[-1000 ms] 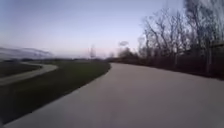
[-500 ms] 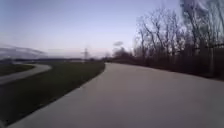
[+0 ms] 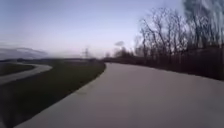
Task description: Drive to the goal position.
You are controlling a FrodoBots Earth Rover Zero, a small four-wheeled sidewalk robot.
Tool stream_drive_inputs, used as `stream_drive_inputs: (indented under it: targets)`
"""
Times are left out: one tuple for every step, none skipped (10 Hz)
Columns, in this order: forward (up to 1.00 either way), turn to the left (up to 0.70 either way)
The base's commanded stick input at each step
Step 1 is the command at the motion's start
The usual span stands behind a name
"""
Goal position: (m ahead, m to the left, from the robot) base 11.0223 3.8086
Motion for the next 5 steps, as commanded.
stream_drive_inputs:
  targets:
    - [1.0,-0.4]
    - [1.0,-0.2]
    - [1.0,0.0]
    - [1.0,0.0]
    - [1.0,0.0]
